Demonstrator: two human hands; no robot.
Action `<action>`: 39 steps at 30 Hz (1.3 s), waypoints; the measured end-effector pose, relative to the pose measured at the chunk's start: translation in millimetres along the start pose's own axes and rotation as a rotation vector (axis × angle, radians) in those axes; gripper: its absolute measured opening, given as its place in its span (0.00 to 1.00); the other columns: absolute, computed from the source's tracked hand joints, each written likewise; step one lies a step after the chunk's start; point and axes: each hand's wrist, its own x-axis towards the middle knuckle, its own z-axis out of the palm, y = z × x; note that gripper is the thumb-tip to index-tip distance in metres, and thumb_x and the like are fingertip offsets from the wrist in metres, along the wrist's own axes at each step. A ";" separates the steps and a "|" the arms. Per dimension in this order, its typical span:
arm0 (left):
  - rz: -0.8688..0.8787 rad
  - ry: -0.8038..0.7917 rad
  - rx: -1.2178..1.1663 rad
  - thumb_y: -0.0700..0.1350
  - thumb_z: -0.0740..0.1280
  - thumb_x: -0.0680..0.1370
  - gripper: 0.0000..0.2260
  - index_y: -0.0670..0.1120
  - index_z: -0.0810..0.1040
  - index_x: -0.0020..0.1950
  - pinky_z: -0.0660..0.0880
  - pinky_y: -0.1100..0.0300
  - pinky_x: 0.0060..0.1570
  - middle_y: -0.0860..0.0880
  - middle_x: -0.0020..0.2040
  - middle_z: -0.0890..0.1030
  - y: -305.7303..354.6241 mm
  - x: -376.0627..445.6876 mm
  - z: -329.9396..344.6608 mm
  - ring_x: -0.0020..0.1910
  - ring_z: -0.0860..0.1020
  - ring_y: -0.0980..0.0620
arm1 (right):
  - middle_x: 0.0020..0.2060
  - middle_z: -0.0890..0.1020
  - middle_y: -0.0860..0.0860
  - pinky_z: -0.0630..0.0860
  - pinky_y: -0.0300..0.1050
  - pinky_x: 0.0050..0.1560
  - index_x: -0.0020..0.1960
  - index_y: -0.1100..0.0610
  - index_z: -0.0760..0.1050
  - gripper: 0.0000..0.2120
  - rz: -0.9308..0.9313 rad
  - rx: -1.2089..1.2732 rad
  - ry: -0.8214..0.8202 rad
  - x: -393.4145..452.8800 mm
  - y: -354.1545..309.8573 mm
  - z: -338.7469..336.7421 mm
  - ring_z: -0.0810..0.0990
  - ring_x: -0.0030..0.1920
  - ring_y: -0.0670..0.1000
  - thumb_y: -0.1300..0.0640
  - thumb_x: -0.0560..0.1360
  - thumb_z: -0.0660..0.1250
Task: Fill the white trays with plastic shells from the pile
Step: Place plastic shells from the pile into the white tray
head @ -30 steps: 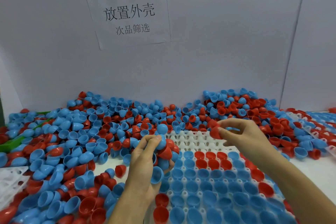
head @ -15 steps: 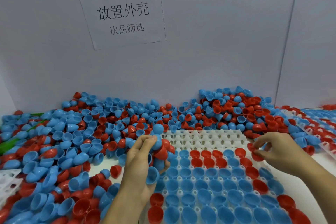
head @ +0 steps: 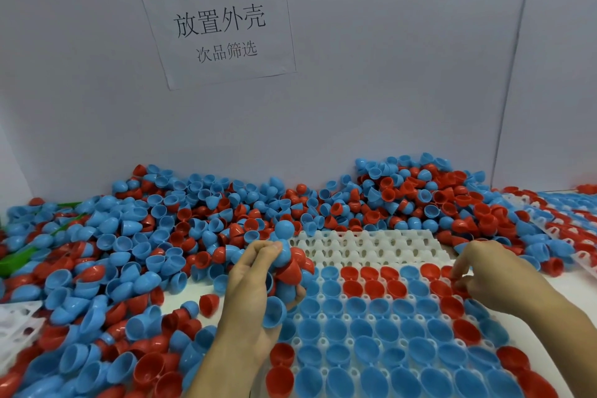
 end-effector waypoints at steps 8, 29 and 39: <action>-0.010 0.001 -0.016 0.48 0.72 0.67 0.06 0.48 0.77 0.37 0.77 0.56 0.30 0.44 0.39 0.80 2.4 -1.2 0.4 0.35 0.80 0.47 | 0.56 0.80 0.41 0.80 0.38 0.50 0.57 0.41 0.79 0.13 -0.045 0.011 0.050 -9.6 1.4 -3.6 0.76 0.50 0.41 0.57 0.76 0.68; 0.230 -0.186 0.436 0.48 0.72 0.72 0.10 0.53 0.76 0.32 0.72 0.64 0.30 0.51 0.31 0.73 8.3 -15.6 8.4 0.31 0.73 0.53 | 0.51 0.83 0.41 0.77 0.32 0.36 0.61 0.49 0.79 0.17 -0.561 0.835 -0.098 -7.4 -162.1 -43.0 0.84 0.39 0.39 0.43 0.82 0.58; 0.223 -0.080 0.394 0.48 0.77 0.70 0.13 0.52 0.76 0.30 0.77 0.64 0.40 0.54 0.39 0.82 4.9 -14.0 10.0 0.41 0.82 0.56 | 0.46 0.86 0.44 0.80 0.34 0.46 0.53 0.52 0.83 0.07 -0.576 0.881 -0.152 0.9 -145.1 -35.9 0.85 0.46 0.42 0.54 0.80 0.67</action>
